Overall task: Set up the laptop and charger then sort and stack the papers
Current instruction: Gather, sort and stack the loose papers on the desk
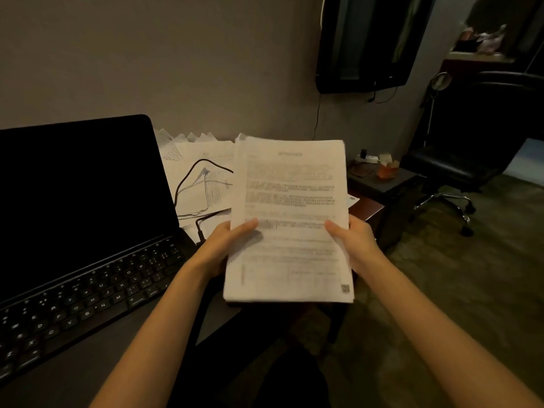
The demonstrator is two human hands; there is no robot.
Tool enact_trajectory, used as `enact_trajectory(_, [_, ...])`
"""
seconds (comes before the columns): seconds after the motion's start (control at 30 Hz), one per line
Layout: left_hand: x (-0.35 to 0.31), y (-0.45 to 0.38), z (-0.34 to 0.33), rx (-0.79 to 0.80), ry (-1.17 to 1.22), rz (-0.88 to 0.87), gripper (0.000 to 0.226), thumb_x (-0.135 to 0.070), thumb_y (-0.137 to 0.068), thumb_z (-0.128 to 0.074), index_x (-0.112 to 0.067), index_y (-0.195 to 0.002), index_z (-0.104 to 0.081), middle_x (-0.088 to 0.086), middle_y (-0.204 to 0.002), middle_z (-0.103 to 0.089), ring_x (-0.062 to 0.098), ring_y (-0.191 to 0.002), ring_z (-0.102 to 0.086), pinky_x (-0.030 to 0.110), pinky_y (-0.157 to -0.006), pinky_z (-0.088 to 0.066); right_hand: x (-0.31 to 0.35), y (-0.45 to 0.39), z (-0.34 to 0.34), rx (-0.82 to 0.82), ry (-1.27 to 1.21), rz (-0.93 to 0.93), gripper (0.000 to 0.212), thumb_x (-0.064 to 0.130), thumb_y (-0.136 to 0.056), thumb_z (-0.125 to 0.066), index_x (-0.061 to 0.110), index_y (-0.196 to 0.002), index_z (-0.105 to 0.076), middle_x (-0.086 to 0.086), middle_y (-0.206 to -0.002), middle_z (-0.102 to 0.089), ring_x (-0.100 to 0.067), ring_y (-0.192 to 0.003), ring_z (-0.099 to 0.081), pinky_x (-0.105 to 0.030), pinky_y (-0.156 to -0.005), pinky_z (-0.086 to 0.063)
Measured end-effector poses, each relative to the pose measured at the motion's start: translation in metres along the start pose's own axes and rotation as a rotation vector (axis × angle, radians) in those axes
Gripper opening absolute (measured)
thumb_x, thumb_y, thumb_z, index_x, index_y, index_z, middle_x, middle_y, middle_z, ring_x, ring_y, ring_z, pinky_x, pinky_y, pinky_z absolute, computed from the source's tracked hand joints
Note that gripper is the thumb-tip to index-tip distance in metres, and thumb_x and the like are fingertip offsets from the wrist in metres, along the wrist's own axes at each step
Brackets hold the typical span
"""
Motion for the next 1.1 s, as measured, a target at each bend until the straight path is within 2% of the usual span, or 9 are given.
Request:
enact_trajectory(0.13, [0.000, 0.000, 0.006, -0.108, -0.173, -0.136, 0.026, -0.007, -0.090, -0.061, -0.005, -0.116, -0.062, 0.007, -0.103, -0.071, 0.019, -0.093, -0.070, 0.035, -0.082, -0.057, 0.021, -0.011, -0.012, -0.063, 0.165, 0.178, 0.024, 0.016, -0.093, -0.058, 0.012, -0.116, -0.063, 0.001, -0.107, -0.066, -0.015, -0.095, -0.064, -0.033, -0.077, -0.055])
enact_trajectory(0.23, [-0.014, 0.006, 0.019, -0.507, -0.260, -0.315, 0.012, -0.010, -0.092, -0.058, -0.006, -0.102, -0.062, -0.003, -0.081, -0.064, 0.015, -0.076, -0.064, 0.017, -0.056, -0.052, 0.031, -0.025, -0.010, -0.146, 0.376, 0.283, 0.025, 0.022, -0.098, -0.047, 0.005, -0.099, -0.066, -0.006, -0.092, -0.065, -0.015, -0.083, -0.059, -0.034, -0.074, -0.048])
enact_trajectory(0.3, [-0.019, 0.011, 0.025, -0.725, -0.223, -0.380, 0.012, -0.011, -0.095, -0.055, -0.006, -0.105, -0.059, -0.002, -0.085, -0.060, 0.015, -0.078, -0.059, 0.010, -0.052, -0.046, 0.024, -0.034, -0.006, -0.132, 0.595, 0.326, 0.023, 0.018, -0.098, -0.046, 0.008, -0.105, -0.065, -0.006, -0.105, -0.066, -0.016, -0.094, -0.060, -0.030, -0.079, -0.049])
enact_trajectory(0.47, [-0.023, 0.018, 0.036, -0.913, -0.127, -0.398, 0.036, -0.008, -0.099, -0.045, -0.003, -0.134, -0.046, -0.001, -0.114, -0.053, 0.012, -0.105, -0.054, 0.009, -0.078, -0.043, -0.008, -0.048, -0.018, 0.173, 1.216, 0.332, 0.060, 0.032, -0.087, -0.064, 0.017, -0.140, -0.038, -0.006, -0.140, -0.045, -0.023, -0.125, -0.045, -0.037, -0.098, -0.043])
enact_trajectory(0.57, [-0.022, 0.019, 0.039, -0.967, -0.287, -0.325, 0.035, -0.009, -0.101, -0.042, -0.004, -0.135, -0.045, 0.002, -0.115, -0.052, 0.012, -0.101, -0.050, 0.012, -0.073, -0.040, -0.004, -0.054, -0.026, 0.152, 1.343, 0.361, 0.070, 0.044, -0.084, -0.062, 0.018, -0.142, -0.032, -0.009, -0.136, -0.044, -0.026, -0.123, -0.045, -0.038, -0.093, -0.046])
enact_trajectory(0.67, [-0.017, 0.016, 0.045, -0.963, -0.336, -0.199, 0.033, -0.008, -0.099, -0.043, -0.003, -0.131, -0.049, 0.013, -0.126, -0.057, 0.026, -0.109, -0.057, 0.026, -0.076, -0.043, -0.002, -0.061, -0.033, 0.157, 1.412, 0.346, 0.066, 0.044, -0.086, -0.058, 0.017, -0.141, -0.033, -0.011, -0.127, -0.051, -0.028, -0.115, -0.050, -0.037, -0.085, -0.047])
enact_trajectory(0.87, [-0.008, 0.009, 0.047, -0.852, -0.283, -0.094, 0.036, -0.006, -0.096, -0.047, -0.005, -0.131, -0.052, 0.013, -0.127, -0.058, 0.032, -0.110, -0.058, 0.031, -0.075, -0.046, 0.004, -0.065, -0.028, 0.054, 1.634, 0.430, 0.029, 0.006, -0.091, -0.047, 0.011, -0.120, -0.052, -0.010, -0.108, -0.061, -0.028, -0.098, -0.059, -0.033, -0.072, -0.044])
enact_trajectory(1.0, [-0.002, 0.000, 0.057, -0.608, -0.143, 0.004, 0.042, 0.001, -0.093, -0.053, -0.001, -0.135, -0.049, 0.014, -0.133, -0.055, 0.027, -0.107, -0.056, 0.032, -0.084, -0.045, 0.013, -0.063, -0.010, -0.078, 1.471, 0.442, 0.015, 0.011, -0.093, -0.047, 0.014, -0.098, -0.061, -0.007, -0.096, -0.065, -0.024, -0.087, -0.058, -0.029, -0.067, -0.040])
enact_trajectory(1.1, [-0.001, -0.002, 0.058, -0.426, -0.067, 0.132, 0.040, 0.000, -0.094, -0.053, -0.002, -0.134, -0.050, 0.012, -0.131, -0.057, 0.023, -0.097, -0.057, 0.028, -0.070, -0.050, 0.030, -0.047, -0.005, -0.186, 1.368, 0.551, 0.012, 0.015, -0.096, -0.046, 0.013, -0.099, -0.058, -0.009, -0.098, -0.062, -0.025, -0.091, -0.056, -0.036, -0.079, -0.042])
Point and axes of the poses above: each hand's wrist, its own y-axis away from the middle knuckle, its own z-axis out of the back of the hand, x = y × z, the point moved 5 cm from there along -y, towards the middle knuckle
